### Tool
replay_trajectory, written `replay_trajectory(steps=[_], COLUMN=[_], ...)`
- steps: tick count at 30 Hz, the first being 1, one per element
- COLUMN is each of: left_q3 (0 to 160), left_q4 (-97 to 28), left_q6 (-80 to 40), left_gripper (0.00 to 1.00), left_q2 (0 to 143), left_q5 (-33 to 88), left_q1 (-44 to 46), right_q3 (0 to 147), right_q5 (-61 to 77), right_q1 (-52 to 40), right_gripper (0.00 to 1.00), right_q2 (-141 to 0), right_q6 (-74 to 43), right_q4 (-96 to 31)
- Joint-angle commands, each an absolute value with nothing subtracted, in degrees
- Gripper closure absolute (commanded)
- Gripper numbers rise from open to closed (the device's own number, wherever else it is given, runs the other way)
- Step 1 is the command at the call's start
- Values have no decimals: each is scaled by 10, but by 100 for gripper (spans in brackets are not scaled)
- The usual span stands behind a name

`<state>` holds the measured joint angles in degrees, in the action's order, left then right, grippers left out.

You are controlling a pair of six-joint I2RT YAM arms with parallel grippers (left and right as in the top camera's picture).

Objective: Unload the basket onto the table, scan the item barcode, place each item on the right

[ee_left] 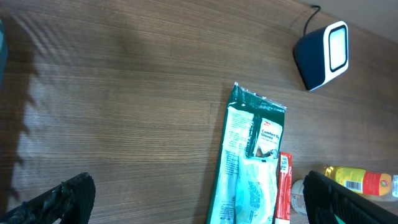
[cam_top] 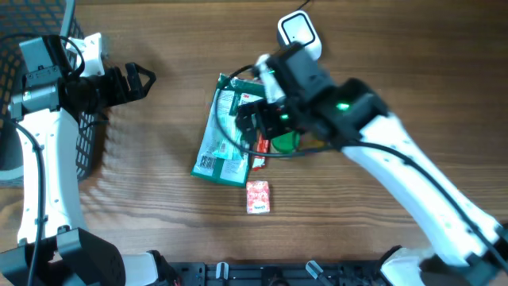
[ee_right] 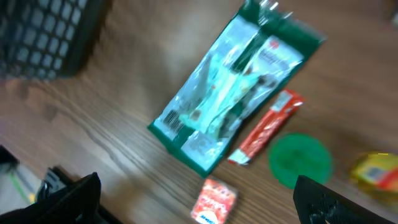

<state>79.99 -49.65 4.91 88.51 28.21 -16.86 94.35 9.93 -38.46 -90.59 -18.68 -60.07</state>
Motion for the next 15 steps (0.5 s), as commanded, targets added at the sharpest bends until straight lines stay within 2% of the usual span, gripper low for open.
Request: replay_trajectory(steps=[1, 6, 15], left_q3=[803, 803, 803], left_q4=[-495, -495, -495], left_q6=[58, 58, 58], left_gripper=[0, 0, 0], left_q2=[889, 889, 889], left_q5=[289, 289, 289], left_q1=[-168, -168, -168], right_q3=[960, 959, 944], right_q5=[27, -119, -98], right_q1=[-360, -348, -349], right_gripper=[0, 0, 0], right_q2=[-852, -844, -853], right_q6=[-166, -172, -216], right_q4=[-613, -658, -668])
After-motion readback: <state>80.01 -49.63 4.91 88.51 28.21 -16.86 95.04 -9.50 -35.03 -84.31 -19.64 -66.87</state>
